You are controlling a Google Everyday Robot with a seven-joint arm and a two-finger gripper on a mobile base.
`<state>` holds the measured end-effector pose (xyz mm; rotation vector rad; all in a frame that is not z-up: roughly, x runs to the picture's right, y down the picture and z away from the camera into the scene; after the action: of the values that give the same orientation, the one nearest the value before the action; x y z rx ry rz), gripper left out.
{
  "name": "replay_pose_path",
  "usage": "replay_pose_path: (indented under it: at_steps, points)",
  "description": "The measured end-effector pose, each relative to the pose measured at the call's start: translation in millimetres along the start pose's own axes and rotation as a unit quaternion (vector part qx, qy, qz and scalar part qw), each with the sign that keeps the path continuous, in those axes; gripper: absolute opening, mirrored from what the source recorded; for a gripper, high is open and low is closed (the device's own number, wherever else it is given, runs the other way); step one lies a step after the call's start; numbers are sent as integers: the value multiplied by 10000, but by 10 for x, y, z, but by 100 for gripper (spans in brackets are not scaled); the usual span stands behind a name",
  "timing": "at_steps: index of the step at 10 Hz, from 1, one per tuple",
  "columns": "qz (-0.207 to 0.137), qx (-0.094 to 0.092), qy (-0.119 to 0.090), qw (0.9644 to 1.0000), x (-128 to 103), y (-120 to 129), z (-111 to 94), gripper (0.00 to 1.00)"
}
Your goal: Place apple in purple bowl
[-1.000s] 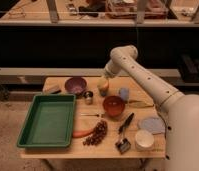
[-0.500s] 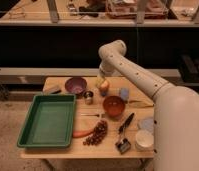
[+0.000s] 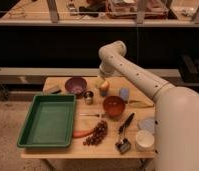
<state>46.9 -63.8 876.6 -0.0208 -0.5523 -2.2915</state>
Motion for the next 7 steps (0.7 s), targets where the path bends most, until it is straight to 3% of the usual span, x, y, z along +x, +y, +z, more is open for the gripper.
replay_pose_path:
  at_steps: [3,7]
  points:
    - [149,85,249,9995,-6,-86,-30,80]
    - [148,49,249,9996,1,-88,-29,80]
